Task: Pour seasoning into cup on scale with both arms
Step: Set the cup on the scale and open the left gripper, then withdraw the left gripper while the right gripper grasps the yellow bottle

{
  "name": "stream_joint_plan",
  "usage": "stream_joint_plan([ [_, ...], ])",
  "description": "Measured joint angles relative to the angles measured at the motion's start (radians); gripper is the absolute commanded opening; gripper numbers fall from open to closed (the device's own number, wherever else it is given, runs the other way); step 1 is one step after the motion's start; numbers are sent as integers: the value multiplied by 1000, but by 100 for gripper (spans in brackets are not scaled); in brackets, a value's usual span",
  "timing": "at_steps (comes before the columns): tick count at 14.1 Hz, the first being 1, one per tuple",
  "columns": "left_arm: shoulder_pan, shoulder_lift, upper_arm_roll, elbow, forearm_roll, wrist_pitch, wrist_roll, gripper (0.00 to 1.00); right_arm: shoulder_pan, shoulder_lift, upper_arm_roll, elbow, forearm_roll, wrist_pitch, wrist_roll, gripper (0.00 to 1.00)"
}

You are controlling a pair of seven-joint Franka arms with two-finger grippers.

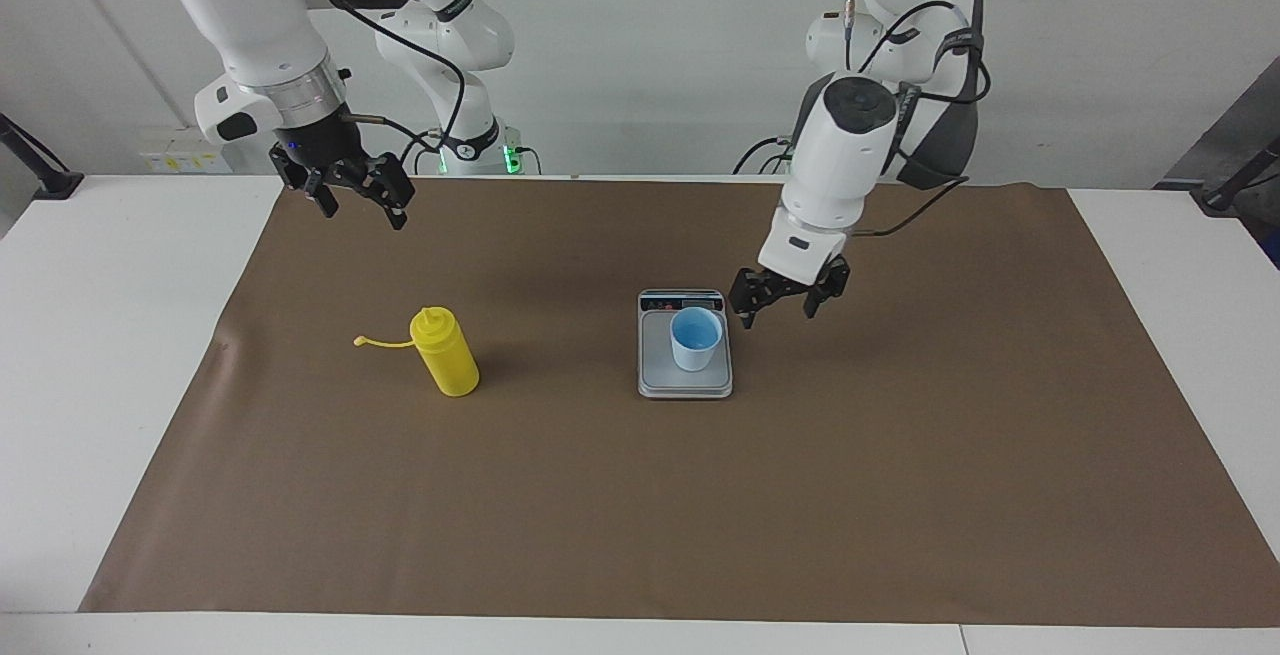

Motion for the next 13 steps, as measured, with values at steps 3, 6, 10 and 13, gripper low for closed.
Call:
stream_joint_plan([
  [3, 87, -31, 1, 8, 1, -66, 141, 100, -75, 35, -5, 6, 42, 14, 82, 100],
  [6, 174, -73, 3, 8, 1, -141, 311, 100, -115, 96, -7, 9, 156, 18, 273, 100],
  [10, 266, -120, 4, 9, 1, -212, 516, 100, -209, 241, -11, 30, 279, 38, 390, 100],
  [13, 308, -156, 4, 13, 1, -256, 589, 100, -229, 327, -11, 47, 349, 44, 520, 100],
])
